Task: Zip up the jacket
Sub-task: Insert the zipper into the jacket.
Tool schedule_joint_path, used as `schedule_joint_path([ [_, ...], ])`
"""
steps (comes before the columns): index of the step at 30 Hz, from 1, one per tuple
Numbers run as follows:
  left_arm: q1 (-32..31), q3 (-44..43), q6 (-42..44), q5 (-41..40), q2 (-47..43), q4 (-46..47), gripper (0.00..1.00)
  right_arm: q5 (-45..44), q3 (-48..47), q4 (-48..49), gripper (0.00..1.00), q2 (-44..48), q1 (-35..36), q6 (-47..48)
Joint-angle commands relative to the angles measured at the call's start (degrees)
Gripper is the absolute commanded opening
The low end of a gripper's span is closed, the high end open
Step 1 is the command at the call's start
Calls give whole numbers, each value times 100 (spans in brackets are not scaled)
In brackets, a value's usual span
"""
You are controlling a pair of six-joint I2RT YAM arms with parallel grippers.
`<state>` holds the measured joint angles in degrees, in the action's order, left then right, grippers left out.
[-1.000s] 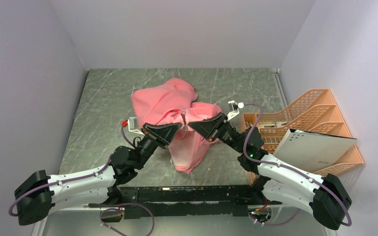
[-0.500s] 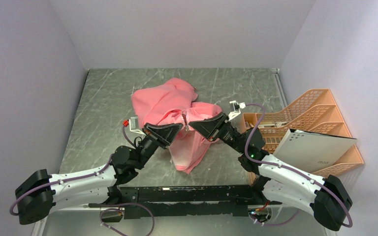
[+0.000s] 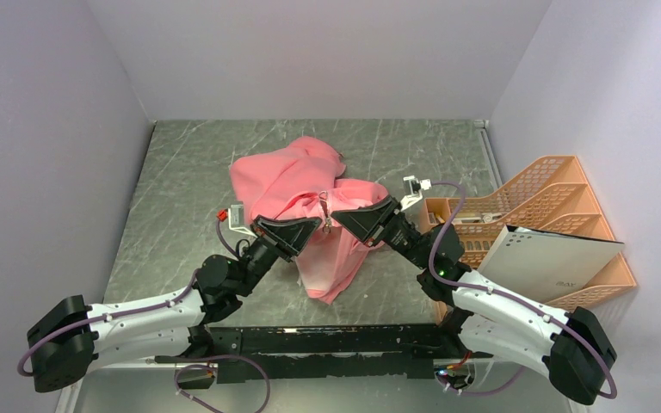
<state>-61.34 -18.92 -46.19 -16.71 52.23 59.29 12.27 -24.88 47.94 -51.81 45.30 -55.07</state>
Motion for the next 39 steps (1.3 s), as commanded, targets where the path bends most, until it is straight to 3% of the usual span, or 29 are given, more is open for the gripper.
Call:
schedule_joint_path([
  [1, -36, -65, -6, 224, -31, 395, 5, -69, -133, 242, 0, 20, 5, 42],
  [13, -36, -33, -30, 400, 41, 532, 5, -298, -108, 73, 0, 113, 5, 49],
  [39, -36, -30, -1, 36, -8, 609, 5, 368, -152, 547, 0, -247, 5, -54],
])
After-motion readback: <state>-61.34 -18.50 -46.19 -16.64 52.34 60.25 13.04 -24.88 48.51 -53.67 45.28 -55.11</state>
